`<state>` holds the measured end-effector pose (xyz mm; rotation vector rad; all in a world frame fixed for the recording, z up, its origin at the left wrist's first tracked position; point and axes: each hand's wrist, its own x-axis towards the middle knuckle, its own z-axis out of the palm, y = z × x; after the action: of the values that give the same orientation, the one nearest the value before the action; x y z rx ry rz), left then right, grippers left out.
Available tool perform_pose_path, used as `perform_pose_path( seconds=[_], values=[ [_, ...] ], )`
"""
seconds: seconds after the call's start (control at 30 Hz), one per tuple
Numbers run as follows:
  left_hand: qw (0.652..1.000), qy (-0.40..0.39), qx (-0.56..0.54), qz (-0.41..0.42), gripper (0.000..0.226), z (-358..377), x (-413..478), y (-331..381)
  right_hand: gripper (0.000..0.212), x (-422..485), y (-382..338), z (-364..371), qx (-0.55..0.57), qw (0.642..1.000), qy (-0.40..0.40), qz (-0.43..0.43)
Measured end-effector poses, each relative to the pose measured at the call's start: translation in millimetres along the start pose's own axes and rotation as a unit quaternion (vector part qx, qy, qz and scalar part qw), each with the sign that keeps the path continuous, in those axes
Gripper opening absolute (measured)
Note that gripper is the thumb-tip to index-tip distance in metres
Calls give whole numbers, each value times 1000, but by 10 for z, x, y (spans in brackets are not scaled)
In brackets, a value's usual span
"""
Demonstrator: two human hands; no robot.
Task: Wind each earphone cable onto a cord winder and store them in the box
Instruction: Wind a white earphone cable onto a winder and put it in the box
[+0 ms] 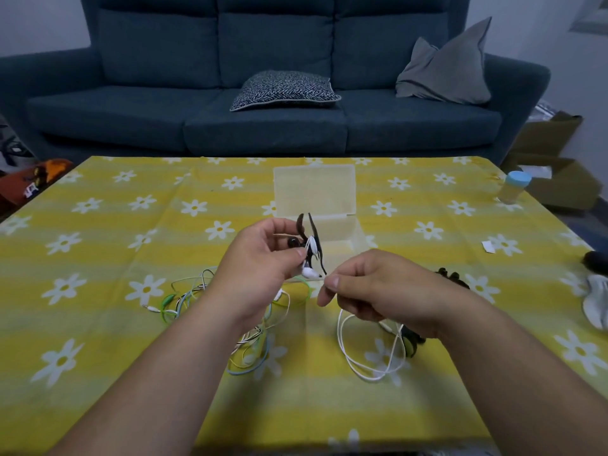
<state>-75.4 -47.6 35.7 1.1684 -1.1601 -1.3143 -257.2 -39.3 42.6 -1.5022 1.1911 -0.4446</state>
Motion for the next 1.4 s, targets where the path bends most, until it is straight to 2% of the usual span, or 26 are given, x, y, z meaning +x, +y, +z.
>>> perform_pose_path(
  seconds=[0.17,0.3,0.4,0.5,0.6,0.87,1.0,1.13,1.27,1.4],
  values=[
    [984,5,170,50,25,15,-13,-27,15,-53,-73,-23,20,999,29,-40],
    [958,-21,280,62,30,31,-13,-72,12,-50,-93,-53,-38,988,138,-56],
    [946,-49,314,61,32,40,-15,-91,12,-55,-119,-55,-29,979,180,-90],
    [940,-71,327,63,30,68,-25,-90,12,-52,-134,-38,-19,974,191,-122],
    [940,-87,324,57,29,72,-33,-111,11,-21,-130,-69,31,961,235,-139],
    [970,-177,162,29,31,97,-84,-62,17,56,-38,-155,110,936,314,-117],
    [985,-162,55,36,29,112,-84,-49,14,109,35,-131,94,952,286,-47],
    [996,-69,14,56,26,84,-36,-34,20,110,81,-38,2,984,177,20],
    [999,5,13,45,27,54,-1,-21,25,87,49,32,-47,994,100,18],
    [998,39,27,35,26,39,15,-43,24,59,8,43,-59,995,78,-4]
  ],
)
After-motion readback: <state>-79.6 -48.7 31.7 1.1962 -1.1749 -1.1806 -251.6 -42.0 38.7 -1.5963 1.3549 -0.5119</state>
